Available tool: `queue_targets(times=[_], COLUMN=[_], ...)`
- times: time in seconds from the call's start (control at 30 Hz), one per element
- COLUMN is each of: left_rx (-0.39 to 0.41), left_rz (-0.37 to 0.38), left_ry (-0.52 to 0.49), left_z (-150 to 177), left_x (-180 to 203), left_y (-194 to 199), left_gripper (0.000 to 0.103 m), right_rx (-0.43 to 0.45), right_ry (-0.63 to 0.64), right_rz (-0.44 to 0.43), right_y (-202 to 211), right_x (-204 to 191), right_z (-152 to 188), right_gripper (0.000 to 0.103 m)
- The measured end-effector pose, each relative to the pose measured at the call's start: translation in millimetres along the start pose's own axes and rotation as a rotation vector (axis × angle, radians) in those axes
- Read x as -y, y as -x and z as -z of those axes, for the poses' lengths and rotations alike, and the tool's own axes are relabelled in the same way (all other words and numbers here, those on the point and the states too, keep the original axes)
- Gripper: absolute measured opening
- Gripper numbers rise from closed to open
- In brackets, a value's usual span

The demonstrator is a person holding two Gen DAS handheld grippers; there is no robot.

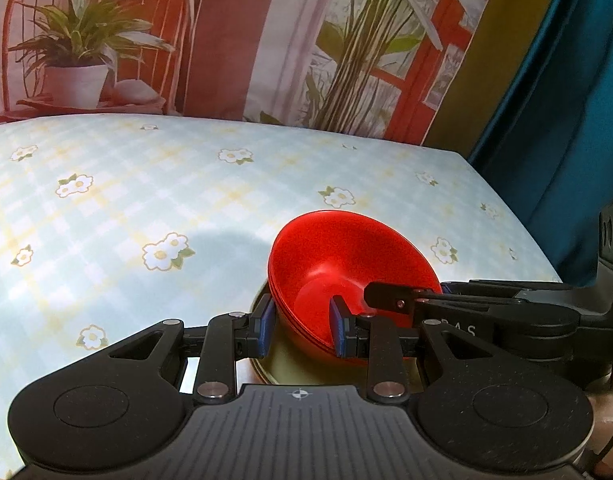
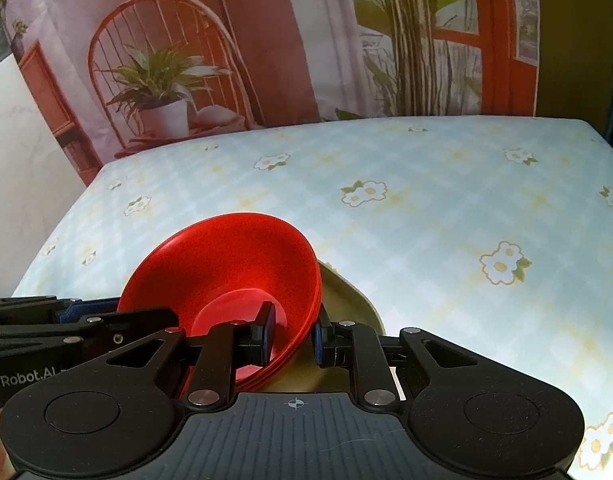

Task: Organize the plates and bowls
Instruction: 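Lower the red bowls onto the green plates with the right tool, then open the right tool to release the bowls on the plates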

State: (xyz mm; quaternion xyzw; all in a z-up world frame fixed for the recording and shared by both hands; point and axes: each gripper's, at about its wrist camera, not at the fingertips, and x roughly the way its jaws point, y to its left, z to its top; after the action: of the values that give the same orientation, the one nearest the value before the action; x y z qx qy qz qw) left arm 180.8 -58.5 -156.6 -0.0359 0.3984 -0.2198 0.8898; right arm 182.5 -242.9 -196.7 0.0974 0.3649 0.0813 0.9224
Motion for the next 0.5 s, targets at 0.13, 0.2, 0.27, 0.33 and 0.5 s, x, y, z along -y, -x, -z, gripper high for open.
queue_targets(times=[0.13,0.2,0.27,0.33,0.5], left_rx=[0.005,0.006,0.006,0.007,0.028], left_rz=[-0.007,-0.014,-0.021,-0.026,-0.035], left_ry=[-0.001,-0.002,-0.001,0.002,-0.006], left_z=[-1.5,-1.6,-1.9,-1.6,-4.2], left_x=[-0.9,-1.1,-1.7,-2.6,-1.6], left_y=[0.5,0.6,0.8,2.4,8.7], left_gripper=[0.031,0.031,0.031,0.031,0.031], right_rx=[0.000,0.001,-0.001,-0.001,-0.002], right_ry=[-0.003,-0.001,0.001,0.004,0.010], right_rz=[0.001,0.003,0.004,0.004,0.005], right_y=[-1.1,-1.3,-1.5,-1.3,0.0], right_x=[0.1,-0.7,-1.3,-0.4,-2.1], right_z=[-1.2,-0.9,-0.7,-0.7,-1.0], right_gripper=[0.017,0.017,0.017,0.017,0.018])
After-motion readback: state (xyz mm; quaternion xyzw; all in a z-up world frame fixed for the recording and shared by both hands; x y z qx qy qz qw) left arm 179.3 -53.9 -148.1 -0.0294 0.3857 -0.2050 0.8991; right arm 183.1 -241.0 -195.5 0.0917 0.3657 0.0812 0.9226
